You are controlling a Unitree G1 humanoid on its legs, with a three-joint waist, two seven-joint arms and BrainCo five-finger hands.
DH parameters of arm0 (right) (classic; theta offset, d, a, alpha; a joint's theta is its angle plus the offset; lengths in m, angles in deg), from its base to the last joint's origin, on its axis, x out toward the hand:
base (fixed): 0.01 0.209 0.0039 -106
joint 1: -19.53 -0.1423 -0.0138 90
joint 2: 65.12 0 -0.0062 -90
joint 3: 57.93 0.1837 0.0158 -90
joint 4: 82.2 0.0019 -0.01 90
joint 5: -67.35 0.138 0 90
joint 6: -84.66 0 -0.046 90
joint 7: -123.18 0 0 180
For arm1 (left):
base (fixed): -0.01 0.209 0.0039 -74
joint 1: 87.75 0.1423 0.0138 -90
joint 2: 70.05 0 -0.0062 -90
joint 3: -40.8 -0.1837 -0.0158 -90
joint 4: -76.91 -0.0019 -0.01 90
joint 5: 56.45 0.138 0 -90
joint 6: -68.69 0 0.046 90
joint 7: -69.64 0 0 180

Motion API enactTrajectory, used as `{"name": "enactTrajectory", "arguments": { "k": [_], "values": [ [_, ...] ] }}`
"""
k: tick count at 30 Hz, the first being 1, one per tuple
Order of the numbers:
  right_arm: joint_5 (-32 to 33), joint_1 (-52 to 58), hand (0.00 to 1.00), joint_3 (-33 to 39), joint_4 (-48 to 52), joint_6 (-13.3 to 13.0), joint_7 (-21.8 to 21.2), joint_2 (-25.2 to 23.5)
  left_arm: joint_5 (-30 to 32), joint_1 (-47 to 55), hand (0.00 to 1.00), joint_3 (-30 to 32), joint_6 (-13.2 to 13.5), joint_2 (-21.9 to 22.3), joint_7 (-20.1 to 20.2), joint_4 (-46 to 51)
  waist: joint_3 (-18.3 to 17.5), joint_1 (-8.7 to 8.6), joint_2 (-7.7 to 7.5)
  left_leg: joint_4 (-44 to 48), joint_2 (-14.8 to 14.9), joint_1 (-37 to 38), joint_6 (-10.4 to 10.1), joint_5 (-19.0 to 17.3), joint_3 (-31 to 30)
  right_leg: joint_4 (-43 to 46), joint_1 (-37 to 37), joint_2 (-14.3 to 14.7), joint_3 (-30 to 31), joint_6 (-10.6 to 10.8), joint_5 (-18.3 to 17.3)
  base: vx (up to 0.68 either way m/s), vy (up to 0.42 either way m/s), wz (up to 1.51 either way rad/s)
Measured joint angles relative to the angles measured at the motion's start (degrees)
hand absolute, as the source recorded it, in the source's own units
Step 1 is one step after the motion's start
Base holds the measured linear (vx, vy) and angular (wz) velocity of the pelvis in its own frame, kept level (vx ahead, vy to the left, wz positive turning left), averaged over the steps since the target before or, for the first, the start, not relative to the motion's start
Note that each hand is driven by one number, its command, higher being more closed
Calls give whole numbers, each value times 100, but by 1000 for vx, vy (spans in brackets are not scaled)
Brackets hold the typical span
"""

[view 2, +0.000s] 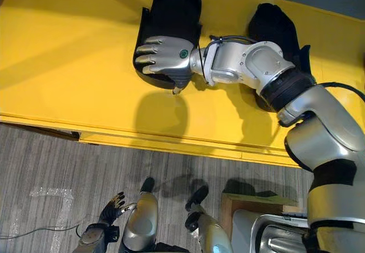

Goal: Walk over and take plastic housings, then place them on the shelf

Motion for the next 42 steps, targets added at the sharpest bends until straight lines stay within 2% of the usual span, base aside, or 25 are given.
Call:
{"name": "enactTrajectory", "arguments": {
  "k": [1,3,5,9,11,14,17,18,19,20,21,23,24,25,26,27,28,29,31,33,35,38,39,41,42],
  "values": [
    [119,18,0,42,174,3,-49,12,12,7,0,3,-7,-1,0,-13,-30,-50,-39,-15,2,18,0,0,19,-26,12,5,27,0,8,2,63,-21],
    [531,143,0,229,963,21,-347,81,166,53,0,80,-18,5,4,-151,-273,-191,-274,-119,30,115,-1,0,190,-182,36,56,156,-7,93,17,55,-31],
    [827,441,0,427,1576,61,-571,223,193,69,0,178,-60,-6,2,-323,-530,-237,-424,-130,55,204,-1,-1,326,-182,55,75,279,-7,92,48,81,-30],
    [1385,775,0,607,2518,281,-1127,521,396,229,0,224,-67,13,0,-552,-1068,-442,-459,-349,55,547,0,-3,508,-201,203,77,410,-4,90,31,108,-24],
    [1869,1016,0,847,3121,601,-1368,684,445,332,0,223,-84,18,-1,-702,-1378,-521,-453,-501,56,729,1,-3,682,-239,223,79,557,2,85,-18,110,-29],
    [2222,1398,0,1276,3522,986,-1550,809,600,337,0,226,-109,16,-4,-839,-1538,-691,-441,-541,61,853,-2,-6,772,-241,283,88,638,6,84,-55,81,-18],
    [2545,2395,0,2402,3850,1602,-1511,918,612,394,0,222,-156,22,-51,-987,-1681,-831,-411,-598,73,1067,-5,-9,1083,-242,296,115,909,49,109,-64,68,-47],
    [2846,3193,0,3279,3893,1979,-1224,960,611,369,0,219,-196,29,-99,-1148,-1741,-922,-389,-608,71,1173,2,-26,1266,-242,295,122,1074,80,143,-57,98,-55],
    [2887,3363,0,3474,3887,2056,-1155,958,610,369,0,217,-206,31,-110,-1168,-1745,-960,-384,-607,68,1193,-2,-32,1300,-242,295,123,1113,86,148,-70,112,-65],
    [3117,4408,0,4552,3849,2310,-831,925,611,343,0,197,-243,45,-125,-1312,-1788,-1068,-329,-547,67,1232,-4,-91,1504,-242,253,136,1305,113,168,-52,103,-52],
    [3167,4889,0,4998,3837,2396,-701,853,603,343,0,188,-246,59,-138,-1384,-1829,-1113,-299,-512,68,1233,3,-123,1594,-242,216,142,1393,126,181,-29,113,-88],
    [3322,6431,0,6235,3512,2627,-202,268,618,381,0,160,-297,153,-206,-1642,-1914,-1371,-155,-441,81,1391,12,-249,2019,-241,187,194,1789,144,294,23,134,-94],
    [3432,7010,0,6625,3394,2733,-18,-108,618,402,0,160,-311,222,-249,-1764,-1941,-1539,-29,-385,96,1457,26,-325,2197,-241,181,225,1943,147,314,36,106,-75],
    [3550,7264,0,6767,3355,2773,74,-268,617,412,0,157,-315,258,-257,-1799,-1942,-1619,50,-354,102,1492,22,-367,2274,-241,176,243,2012,144,325,40,99,-113],
    [4041,8122,0,7216,3299,2839,294,-897,617,509,0,149,-324,443,-273,-1851,-1940,-1895,322,-277,134,1640,30,-504,2670,-240,135,341,2379,171,366,50,68,-133],
    [4387,8694,0,7483,3296,2843,421,-1352,617,587,0,135,-325,520,-290,-1918,-1978,-2090,514,-278,154,1761,16,-571,2963,-240,96,422,2621,176,379,68,82,-138],
    [4455,8958,0,7615,3296,2845,500,-1588,617,591,0,118,-327,534,-292,-1959,-1987,-2192,585,-281,157,1835,14,-576,3087,-240,104,452,2738,172,378,83,67,-109],
    [4646,9454,0,7829,3296,2836,625,-2056,607,591,0,106,-321,583,-300,-1961,-1996,-2380,662,-283,159,1970,14,-576,3312,-241,115,506,2903,129,346,66,44,-86],
    [4882,10051,0,7981,3297,2820,809,-2585,548,561,0,94,-271,580,-346,-1905,-1982,-2594,675,-335,159,2107,15,-576,3630,-240,89,520,2866,114,335,19,24,-90],
    [4995,10589,0,8105,3299,2654,921,-2985,554,480,0,-70,-270,566,-338,-1877,-1977,-2772,675,-494,156,2148,27,-622,3905,-235,-39,564,2860,112,336,-38,12,-65],
    [5120,11036,0,8183,3299,2371,1087,-3494,542,332,0,-302,-280,456,-341,-1870,-1838,-2908,603,-551,116,2211,-11,-654,4145,-189,-119,558,2854,104,353,-59,25,-52],
    [5564,11158,0,8147,3299,1924,1168,-3792,408,253,0,-484,-307,482,-376,-1752,-1741,-3009,597,-544,10,2215,-13,-692,4343,-188,-237,496,2897,95,545,-69,49,-40],
    [5634,11146,0,8120,3298,1874,1159,-3810,341,229,0,-520,-311,509,-392,-1722,-1708,-3006,603,-519,-35,2212,-5,-701,4332,-192,-260,482,2935,95,619,-64,73,-31],
    [5749,10919,0,7778,3194,1831,1104,-3796,-24,172,0,-528,-300,637,-510,-1545,-1548,-2989,605,-122,-193,2031,55,-707,3522,-219,-324,475,3222,72,727,-58,33,-56],
    [5709,10616,0,7384,2996,1838,1018,-3746,-293,154,0,-524,-260,668,-567,-1447,-1466,-2899,564,379,-311,1726,361,-777,2631,-186,-419,464,3479,53,723,-32,-19,-78]
  ]
}}
